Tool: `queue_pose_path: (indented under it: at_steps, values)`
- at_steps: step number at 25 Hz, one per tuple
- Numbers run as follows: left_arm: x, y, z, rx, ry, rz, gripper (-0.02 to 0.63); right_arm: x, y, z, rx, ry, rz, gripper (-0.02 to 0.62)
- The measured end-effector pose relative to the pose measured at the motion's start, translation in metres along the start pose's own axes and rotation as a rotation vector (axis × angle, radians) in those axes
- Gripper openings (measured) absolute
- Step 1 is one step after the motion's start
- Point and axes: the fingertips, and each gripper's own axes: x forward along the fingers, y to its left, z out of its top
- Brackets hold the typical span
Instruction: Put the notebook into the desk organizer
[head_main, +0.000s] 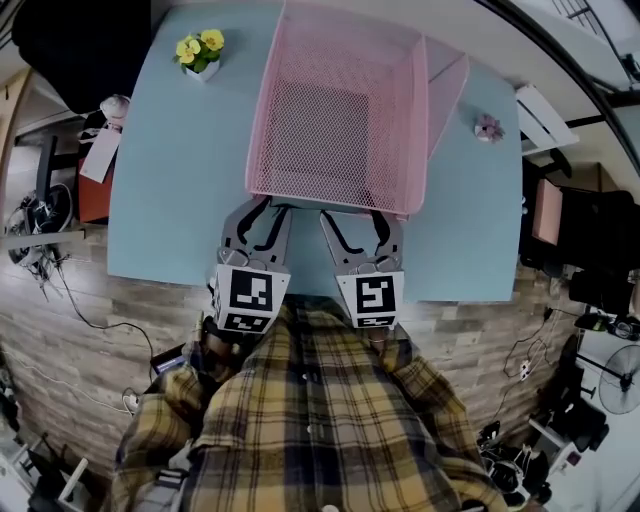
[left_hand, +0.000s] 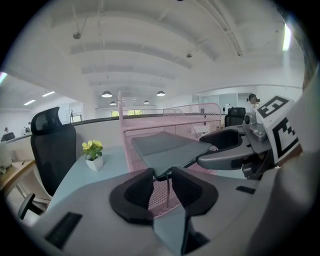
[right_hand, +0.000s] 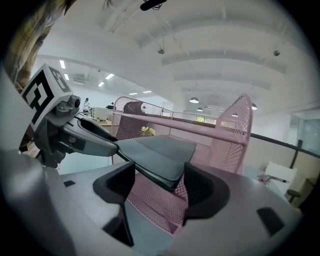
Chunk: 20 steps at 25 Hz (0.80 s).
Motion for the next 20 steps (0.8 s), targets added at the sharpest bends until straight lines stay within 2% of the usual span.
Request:
queue_pose_path:
  at_steps: [9,20]
  values:
    - [0.0072,0.0063,0.0051,0.044,0.018,0.048,0.106,0.0068,-0.0028,0.002,-0.035,0.013,-0.051,0.308]
    - [0.0039,0.0083,0.0041,0.044,-0.018,0.054,0.114,0.0057,-0.0022,0.0014,0.003,-0.001,-0.039,0.308]
